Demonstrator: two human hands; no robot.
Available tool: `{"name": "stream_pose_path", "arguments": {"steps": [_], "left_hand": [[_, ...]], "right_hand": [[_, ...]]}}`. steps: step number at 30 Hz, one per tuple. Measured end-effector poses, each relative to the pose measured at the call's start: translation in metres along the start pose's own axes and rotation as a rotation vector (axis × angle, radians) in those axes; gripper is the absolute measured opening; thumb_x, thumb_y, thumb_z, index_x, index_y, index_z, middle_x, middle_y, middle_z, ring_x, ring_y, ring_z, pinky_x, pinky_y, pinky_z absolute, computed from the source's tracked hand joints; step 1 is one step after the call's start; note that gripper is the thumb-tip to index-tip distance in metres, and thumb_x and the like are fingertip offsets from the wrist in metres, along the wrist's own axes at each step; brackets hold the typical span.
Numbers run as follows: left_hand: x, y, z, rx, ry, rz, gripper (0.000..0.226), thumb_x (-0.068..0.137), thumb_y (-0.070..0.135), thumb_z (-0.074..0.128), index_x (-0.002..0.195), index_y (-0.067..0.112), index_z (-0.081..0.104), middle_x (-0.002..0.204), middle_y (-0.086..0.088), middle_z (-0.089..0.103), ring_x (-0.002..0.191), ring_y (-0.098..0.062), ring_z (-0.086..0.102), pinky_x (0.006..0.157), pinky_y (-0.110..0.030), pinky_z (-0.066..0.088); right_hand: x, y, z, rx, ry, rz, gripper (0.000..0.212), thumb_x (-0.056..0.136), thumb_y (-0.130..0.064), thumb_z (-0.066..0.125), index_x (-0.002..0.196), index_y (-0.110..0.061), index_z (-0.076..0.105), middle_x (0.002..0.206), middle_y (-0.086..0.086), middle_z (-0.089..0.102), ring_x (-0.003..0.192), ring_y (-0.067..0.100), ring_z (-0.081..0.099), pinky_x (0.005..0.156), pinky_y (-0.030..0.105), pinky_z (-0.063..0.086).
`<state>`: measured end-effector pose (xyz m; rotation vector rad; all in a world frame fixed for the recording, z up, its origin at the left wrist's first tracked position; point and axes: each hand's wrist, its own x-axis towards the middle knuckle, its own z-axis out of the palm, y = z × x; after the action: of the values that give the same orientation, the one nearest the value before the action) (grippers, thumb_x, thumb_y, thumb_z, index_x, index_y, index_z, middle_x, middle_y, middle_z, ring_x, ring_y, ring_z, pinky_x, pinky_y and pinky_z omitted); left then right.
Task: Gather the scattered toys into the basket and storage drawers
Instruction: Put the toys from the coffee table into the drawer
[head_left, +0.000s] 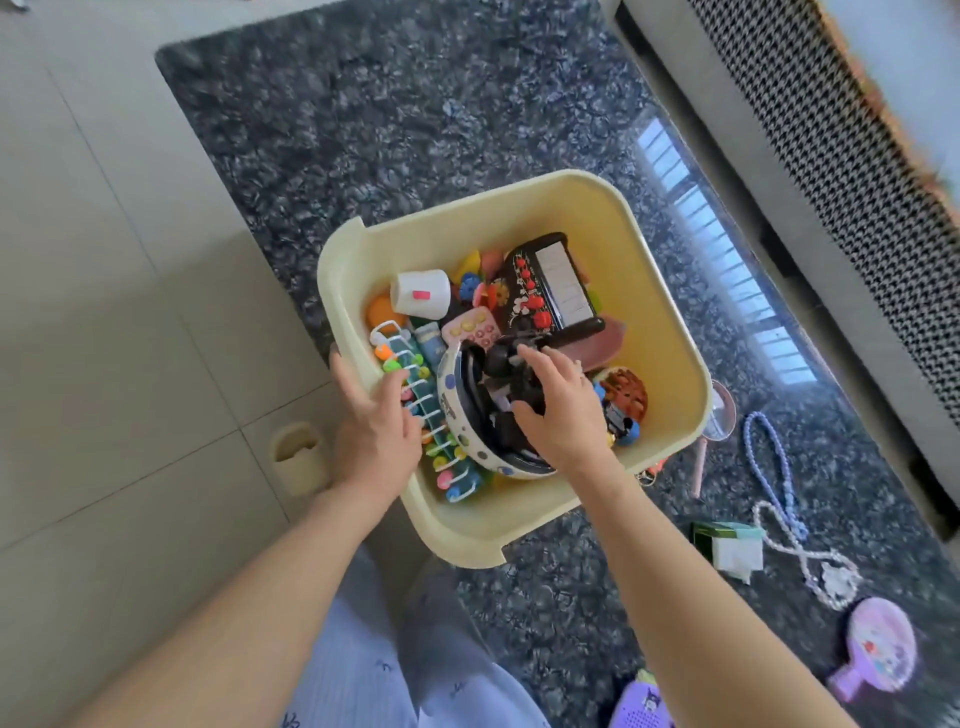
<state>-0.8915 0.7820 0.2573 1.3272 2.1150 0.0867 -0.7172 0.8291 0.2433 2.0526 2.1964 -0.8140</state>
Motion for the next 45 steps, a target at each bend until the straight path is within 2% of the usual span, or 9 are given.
{"name": "stream_pose_path", "arguments": {"steps": [6,10,15,20,24,27,33,40,45], "left_hand": [[0.011,-0.008,0.003,-0.105,0.052,0.105,0.039,0.089,0.006,0.048,0.128,0.011,0.049,0.152,-0.027,-0.003,0.074,-0.041,0.06,0.057,-0.031,0.033],[0.017,-0.007,0.0,-0.067,0.058,0.078,0.041,0.09,0.008,0.046,0.13,0.016,0.045,0.153,-0.022,-0.007,0.085,-0.042,0.06,0.061,-0.029,0.032],[0.031,-0.01,-0.002,-0.09,0.024,0.175,0.046,0.088,0.003,0.047,0.132,0.012,0.042,0.151,-0.025,-0.012,0.096,-0.048,0.055,0.079,-0.042,0.044],[0.029,-0.006,-0.001,0.127,0.203,0.307,0.061,0.081,-0.002,0.055,0.138,0.006,0.037,0.151,-0.032,0.002,0.137,-0.049,0.014,0.11,-0.054,0.015],[-0.008,0.028,0.017,0.159,0.075,0.682,0.039,0.082,0.003,0.056,0.121,0.0,0.054,0.129,-0.024,0.05,0.116,-0.042,0.048,0.096,-0.054,0.042],[-0.04,0.054,0.043,0.171,-0.108,0.872,0.031,0.083,0.015,0.05,0.107,0.0,0.064,0.098,-0.014,0.069,0.098,-0.039,0.06,0.073,-0.048,0.055],[-0.047,0.056,0.083,0.485,0.095,0.982,0.025,0.075,0.003,0.059,0.1,0.003,0.062,0.087,-0.013,0.063,0.092,-0.035,0.047,0.071,-0.048,0.042],[-0.054,0.054,0.092,0.35,0.016,1.14,0.025,0.067,-0.004,0.04,0.086,-0.008,0.056,0.071,-0.026,0.052,0.057,-0.04,0.055,0.043,-0.041,0.043],[-0.063,0.035,0.094,0.383,0.022,1.212,0.026,0.07,0.0,0.04,0.091,-0.003,0.054,0.075,-0.022,0.053,0.062,-0.038,0.055,0.045,-0.04,0.043]], "right_hand": [[0.02,-0.013,0.002,-0.161,-0.143,-0.031,0.062,0.092,-0.033,0.052,0.146,-0.033,0.023,0.155,-0.002,0.022,0.131,0.034,0.033,0.111,0.047,0.016],[0.024,-0.02,0.018,-0.293,-0.03,0.024,0.062,0.093,-0.045,0.041,0.147,-0.034,0.016,0.153,-0.005,0.023,0.127,0.033,0.037,0.111,0.054,0.012],[0.033,-0.002,-0.011,-0.282,-0.222,-0.063,0.063,0.093,-0.058,0.032,0.148,-0.04,0.007,0.155,-0.007,0.02,0.138,0.027,0.026,0.112,0.053,0.008],[-0.028,0.013,-0.029,0.134,0.329,0.087,0.05,0.096,-0.037,0.041,0.145,-0.028,0.031,0.145,-0.002,0.041,0.132,0.017,0.038,0.113,0.042,0.011],[-0.093,0.054,-0.027,0.319,0.542,0.302,0.047,0.093,-0.029,0.038,0.138,-0.017,0.043,0.129,0.005,0.057,0.123,0.019,0.047,0.107,0.03,0.021],[-0.142,0.085,-0.02,0.358,0.555,0.452,0.049,0.091,-0.029,0.037,0.138,-0.016,0.043,0.127,0.008,0.058,0.117,0.025,0.051,0.103,0.05,0.034],[-0.239,0.145,0.011,0.532,0.599,0.867,0.047,0.094,-0.028,0.043,0.139,-0.013,0.041,0.131,0.01,0.054,0.118,0.027,0.051,0.104,0.043,0.034],[-0.303,0.157,0.093,0.614,0.164,1.121,0.047,0.079,-0.035,0.059,0.122,-0.019,0.051,0.123,0.01,0.056,0.113,0.03,0.054,0.091,0.038,0.043],[-0.3,0.161,0.134,0.562,0.097,1.255,0.083,0.07,-0.035,0.075,0.138,-0.017,0.031,0.134,0.012,0.04,0.125,0.032,0.042,0.099,0.049,0.039]]}}
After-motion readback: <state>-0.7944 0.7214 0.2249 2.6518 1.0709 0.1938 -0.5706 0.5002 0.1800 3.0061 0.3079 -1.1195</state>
